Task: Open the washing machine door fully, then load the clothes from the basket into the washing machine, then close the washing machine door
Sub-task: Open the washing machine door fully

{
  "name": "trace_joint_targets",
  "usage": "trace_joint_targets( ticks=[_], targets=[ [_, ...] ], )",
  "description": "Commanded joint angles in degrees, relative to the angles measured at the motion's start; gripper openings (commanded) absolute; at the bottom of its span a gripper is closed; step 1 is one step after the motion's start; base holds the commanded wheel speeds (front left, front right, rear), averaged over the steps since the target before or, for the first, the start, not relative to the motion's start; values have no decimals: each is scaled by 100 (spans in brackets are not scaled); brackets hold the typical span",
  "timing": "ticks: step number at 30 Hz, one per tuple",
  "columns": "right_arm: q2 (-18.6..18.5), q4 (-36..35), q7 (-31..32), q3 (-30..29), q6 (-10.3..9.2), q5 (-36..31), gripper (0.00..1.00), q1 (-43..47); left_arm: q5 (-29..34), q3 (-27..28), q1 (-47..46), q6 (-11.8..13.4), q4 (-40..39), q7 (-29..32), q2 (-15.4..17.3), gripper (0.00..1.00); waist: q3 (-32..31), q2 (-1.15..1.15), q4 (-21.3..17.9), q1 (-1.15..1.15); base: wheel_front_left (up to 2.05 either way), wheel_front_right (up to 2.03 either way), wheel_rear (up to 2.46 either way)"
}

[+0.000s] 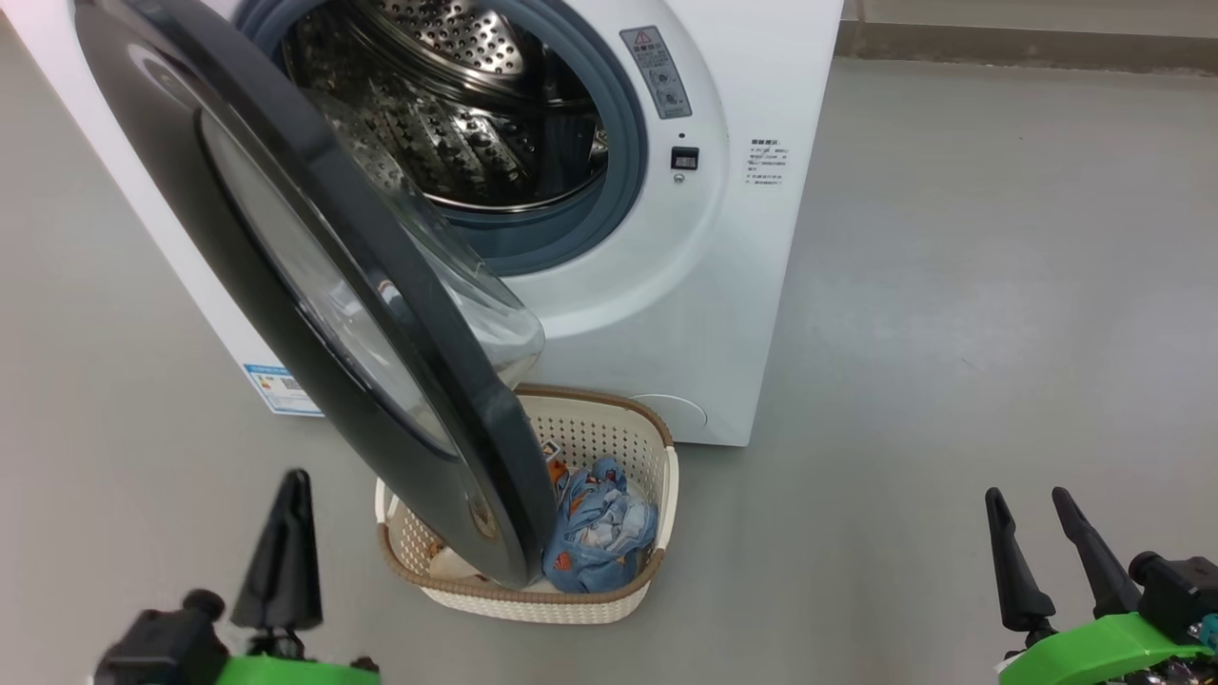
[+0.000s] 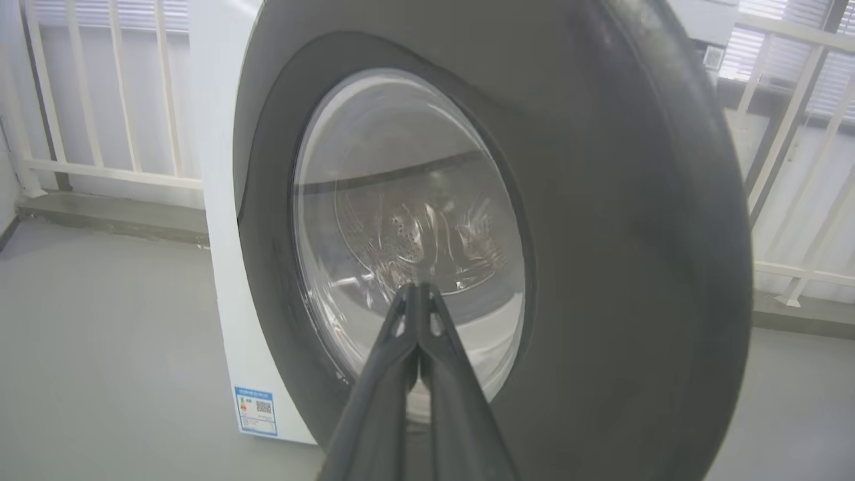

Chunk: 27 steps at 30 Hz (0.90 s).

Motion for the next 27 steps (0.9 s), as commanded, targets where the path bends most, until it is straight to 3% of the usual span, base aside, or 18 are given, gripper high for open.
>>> trace_joint_targets(
  ticks=[1, 7, 13, 20, 27],
  targets=[
    [-95, -153, -70, 94, 26, -42, 100, -19, -25, 188, -288, 47, -278, -37, 52, 0, -1, 0, 9, 0, 0, 0, 0],
    [-69, -215, -70, 59, 26, -75, 100, -20, -135, -93, -414, 277, -1613, -37, 52, 0, 18, 0, 33, 0, 0, 0, 0],
    [-56, -251, -70, 36, 26, -80, 100, -10, 100, -1148, -544, 266, -2326, -37, 52, 0, 20, 0, 17, 0, 0, 0, 0],
    [-29, -284, -70, 66, 26, -113, 100, -7, -316, -2345, -809, 233, -1586, -37, 52, 0, 17, 0, -59, 0, 0, 0, 0],
    [-30, -313, -70, 86, 26, -130, 100, -54, -885, -2785, -1281, 301, -434, -37, 52, 0, 108, 0, -116, 0, 0, 0, 0]
  ],
)
